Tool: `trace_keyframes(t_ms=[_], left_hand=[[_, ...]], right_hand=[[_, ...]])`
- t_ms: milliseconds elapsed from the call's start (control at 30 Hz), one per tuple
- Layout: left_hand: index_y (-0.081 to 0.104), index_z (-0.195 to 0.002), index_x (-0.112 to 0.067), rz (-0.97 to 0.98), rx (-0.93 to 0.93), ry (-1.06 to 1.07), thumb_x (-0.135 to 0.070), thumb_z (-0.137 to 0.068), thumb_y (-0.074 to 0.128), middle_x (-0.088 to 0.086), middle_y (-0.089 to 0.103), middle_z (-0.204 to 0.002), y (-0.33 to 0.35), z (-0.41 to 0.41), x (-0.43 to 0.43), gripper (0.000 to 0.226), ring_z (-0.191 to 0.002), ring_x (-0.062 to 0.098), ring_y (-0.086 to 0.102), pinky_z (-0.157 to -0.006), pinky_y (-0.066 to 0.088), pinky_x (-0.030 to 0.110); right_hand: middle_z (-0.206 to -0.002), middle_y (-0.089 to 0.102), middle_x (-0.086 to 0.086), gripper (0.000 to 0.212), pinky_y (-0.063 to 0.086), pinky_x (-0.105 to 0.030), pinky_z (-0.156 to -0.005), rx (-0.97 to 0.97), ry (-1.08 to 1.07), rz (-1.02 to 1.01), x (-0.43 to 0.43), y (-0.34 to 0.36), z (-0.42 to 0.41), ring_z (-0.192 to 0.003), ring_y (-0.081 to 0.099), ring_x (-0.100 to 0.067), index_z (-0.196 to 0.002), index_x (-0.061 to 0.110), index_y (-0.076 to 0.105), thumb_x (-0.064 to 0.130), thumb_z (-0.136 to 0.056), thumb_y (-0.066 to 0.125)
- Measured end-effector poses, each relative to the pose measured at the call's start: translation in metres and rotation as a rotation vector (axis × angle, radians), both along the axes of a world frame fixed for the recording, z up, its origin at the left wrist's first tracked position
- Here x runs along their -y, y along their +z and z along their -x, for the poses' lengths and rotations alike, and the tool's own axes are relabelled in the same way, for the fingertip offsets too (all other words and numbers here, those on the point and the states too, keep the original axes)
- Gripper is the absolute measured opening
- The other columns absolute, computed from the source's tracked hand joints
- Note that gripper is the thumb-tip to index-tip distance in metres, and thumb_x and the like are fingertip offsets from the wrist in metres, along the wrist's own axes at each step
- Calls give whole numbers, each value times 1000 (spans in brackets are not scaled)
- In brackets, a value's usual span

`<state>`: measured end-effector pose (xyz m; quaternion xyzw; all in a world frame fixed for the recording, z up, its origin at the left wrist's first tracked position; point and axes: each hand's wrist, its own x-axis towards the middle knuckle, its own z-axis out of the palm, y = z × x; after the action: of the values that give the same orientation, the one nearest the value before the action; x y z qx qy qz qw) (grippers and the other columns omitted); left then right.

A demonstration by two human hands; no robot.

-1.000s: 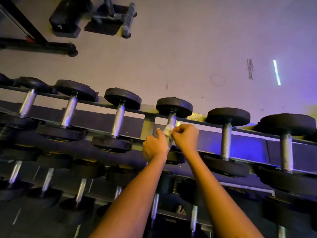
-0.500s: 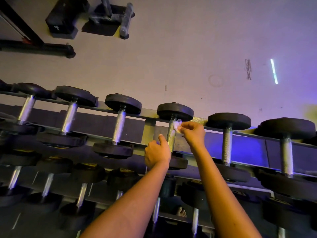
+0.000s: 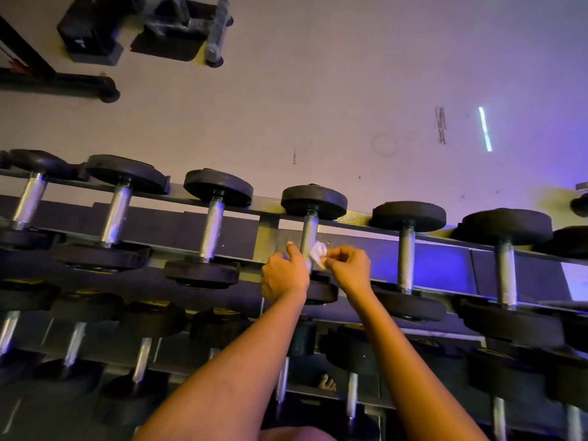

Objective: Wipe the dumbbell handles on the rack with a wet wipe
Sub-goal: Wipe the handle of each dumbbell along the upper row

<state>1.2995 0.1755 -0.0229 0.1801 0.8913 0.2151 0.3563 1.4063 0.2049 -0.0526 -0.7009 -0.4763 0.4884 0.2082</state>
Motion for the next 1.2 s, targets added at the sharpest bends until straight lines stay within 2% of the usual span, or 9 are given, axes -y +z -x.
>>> trace_keyframes(t_ms=[133,233,400,533,633,800,900,1033,1200], left_hand=[[69,-98,-12,-10,7,14,-50,-97,35,13,66,-106,0,0,0,51,-87,28,55,-67,35,32],[66,-94,-11,-4,1,11,-48,-98,35,11,64,-101,2,-1,0,48,-79,23,47,-66,33,32],[65,-94,-11,1,-13,2,-49,-97,37,11,65,-101,-2,-1,0,47,-81,25,53,-66,36,32],[68,-98,-12,5,-17,6,-49,-96,38,13,66,-106,-5,0,-1,47,-96,32,60,-69,38,33],[68,-97,-12,12,-19,-7,-48,-96,38,13,66,-106,-4,0,-1,47,-94,31,60,-67,36,32],[68,-93,-12,21,4,-17,-47,-96,38,12,67,-102,-2,1,0,46,-78,24,49,-65,35,32],[69,-95,-13,26,11,-20,-48,-96,38,11,67,-103,-3,1,0,47,-78,23,48,-65,36,32],[70,-96,-13,32,3,-23,-48,-95,39,11,67,-103,-3,1,0,47,-79,25,51,-65,35,31],[69,-86,-13,26,3,-21,-47,-95,38,10,66,-95,-4,1,0,47,-74,23,49,-62,36,31]], right_hand=[[-74,68,5,20,57,-44,-84,-35,-150,-38,-21,2,15,-83,68,-20,-71,23,67,6,-82,69],[-74,69,-7,11,57,-43,-79,4,-57,-62,-33,3,27,-84,66,-29,-72,6,70,5,-80,63],[-80,73,-8,27,59,-42,-77,6,31,-4,-29,-4,23,-80,69,-23,-83,6,73,29,-72,82],[-93,72,-18,30,58,-20,-59,-88,5,42,-30,-4,15,-75,70,-18,-97,-6,68,11,-76,80],[-95,70,-24,16,54,-14,-55,-155,32,53,-33,1,9,-75,69,-20,-94,-8,67,0,-81,73],[-90,68,-18,6,57,-19,-60,-170,-38,41,-32,0,3,-73,65,-16,-91,-1,67,-3,-86,66],[-85,67,-12,12,58,-19,-58,-259,-199,42,-38,5,-4,-72,63,-15,-100,-6,64,-6,-89,60],[-77,65,-5,8,57,-19,-59,-249,-173,-66,-47,14,-2,-73,61,-15,-94,0,67,5,-89,66],[-78,69,-5,4,57,-43,-76,-4,11,-183,-50,7,19,-78,66,-22,-82,14,69,15,-85,71]])
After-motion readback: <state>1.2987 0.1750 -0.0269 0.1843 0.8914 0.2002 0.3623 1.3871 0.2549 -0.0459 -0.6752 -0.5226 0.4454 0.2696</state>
